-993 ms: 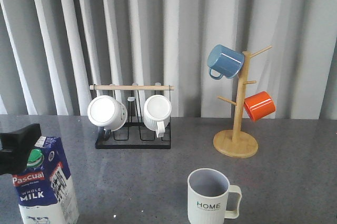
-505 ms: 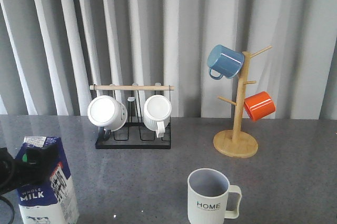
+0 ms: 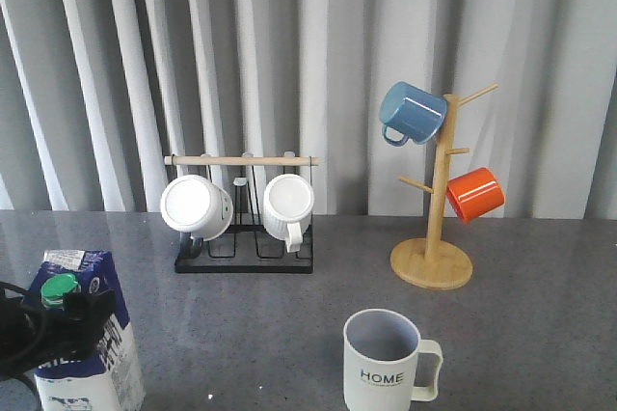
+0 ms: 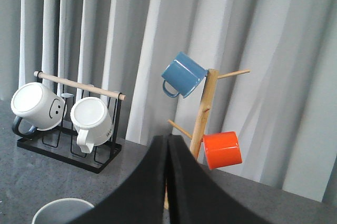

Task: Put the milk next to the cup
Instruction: 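Lower the left gripper onto the milk carton top and grasp it, then lift the milk carton with the left gripper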

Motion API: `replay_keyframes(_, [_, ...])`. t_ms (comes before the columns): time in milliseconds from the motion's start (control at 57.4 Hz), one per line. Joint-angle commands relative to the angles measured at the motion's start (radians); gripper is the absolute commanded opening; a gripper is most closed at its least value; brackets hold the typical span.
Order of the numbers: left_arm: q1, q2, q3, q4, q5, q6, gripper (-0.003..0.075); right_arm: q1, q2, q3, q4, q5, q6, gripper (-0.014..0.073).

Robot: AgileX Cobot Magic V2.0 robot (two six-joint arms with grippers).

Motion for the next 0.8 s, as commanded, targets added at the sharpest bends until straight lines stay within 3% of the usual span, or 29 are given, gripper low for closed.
replay_keyframes(0, [-0.007, -0.006, -0.027, -0.007, -0.052, -0.011, 0.0677, -0.007, -0.002, -0.034, -0.011, -0.069, -0.005, -0.0008])
replay_keyframes(174, [-0.007, 0.041, -0.027, -0.007, -0.076, -0.012, 0.0638, -0.007, -0.002, -0.034, -0.011, -0.069, -0.005, -0.0007])
replay_keyframes(523, [-0.006, 0.062, -0.027, -0.007, -0.128, -0.081, 0.0328, -0.007, -0.002, -0.034, -0.011, -0.069, -0.005, -0.0007])
replay_keyframes(784, [-0.006, 0.062, -0.027, -0.006, -0.128, -0.08, 0.019, -0.007, -0.002, -0.034, -0.011, -0.069, -0.005, -0.0007])
